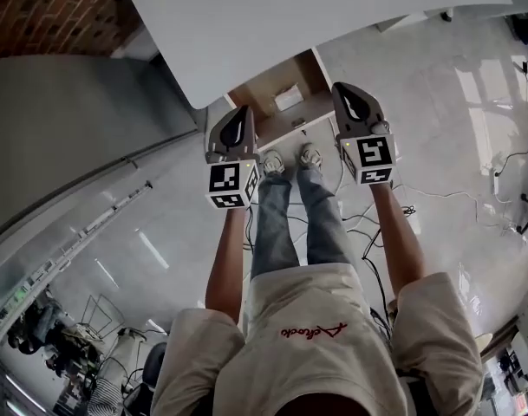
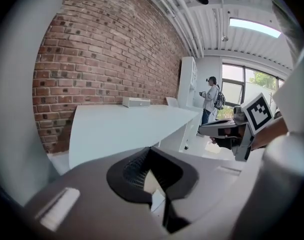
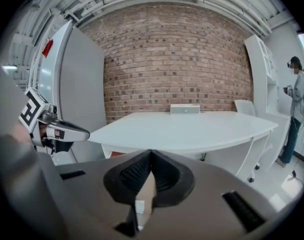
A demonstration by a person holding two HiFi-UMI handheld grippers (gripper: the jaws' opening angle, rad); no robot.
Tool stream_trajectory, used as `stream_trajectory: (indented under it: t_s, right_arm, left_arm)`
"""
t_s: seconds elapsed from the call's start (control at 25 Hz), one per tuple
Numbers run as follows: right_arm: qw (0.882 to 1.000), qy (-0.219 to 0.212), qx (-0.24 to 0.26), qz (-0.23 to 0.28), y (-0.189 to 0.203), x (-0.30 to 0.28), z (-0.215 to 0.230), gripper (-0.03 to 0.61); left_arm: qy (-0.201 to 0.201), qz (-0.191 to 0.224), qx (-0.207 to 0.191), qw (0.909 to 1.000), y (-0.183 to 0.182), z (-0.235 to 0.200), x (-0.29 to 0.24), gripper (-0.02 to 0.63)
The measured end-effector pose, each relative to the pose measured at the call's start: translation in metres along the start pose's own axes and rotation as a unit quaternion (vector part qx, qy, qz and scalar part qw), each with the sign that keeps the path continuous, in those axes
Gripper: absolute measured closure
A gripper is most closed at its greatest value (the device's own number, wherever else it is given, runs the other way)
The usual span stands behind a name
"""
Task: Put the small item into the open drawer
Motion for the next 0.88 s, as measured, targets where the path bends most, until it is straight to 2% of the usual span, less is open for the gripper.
stream_trajectory:
  t_s: [0.28,0.44,0.64,0.88]
  right_arm:
    - [0.999,0.026,0.004,0.026,-0.056,0.027,0.012,0.566]
    - [0.999,0.037,0.008,0.033,-0.081,0.051,0.013,0.566]
    - [0.996,0.046,0.017,0.077,-0.128,0.057,0.02,0.566]
    - [0.994,0.052,0.019,0.093,-0.16,0.085,0.018,0.566]
  left_arm:
    - [-0.021,0.034,-0.016,0.9991,-0.064,-0.01,0.028,0.604]
    - [-0.03,0.043,-0.017,0.9985,-0.086,-0.008,0.05,0.604]
    - [-0.043,0.075,-0.03,0.9958,-0.128,-0.014,0.061,0.604]
    - [-0.048,0.087,-0.047,0.9939,-0.158,-0.008,0.091,0.604]
Point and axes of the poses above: the fingertips, and each gripper's own axes: x backward along the fingers, z to its right, y out of its underside, the point moved 5 cm from there along x, backward along the fingers, and after that the axes turned 4 degrees about y, right-handed, at the moved point
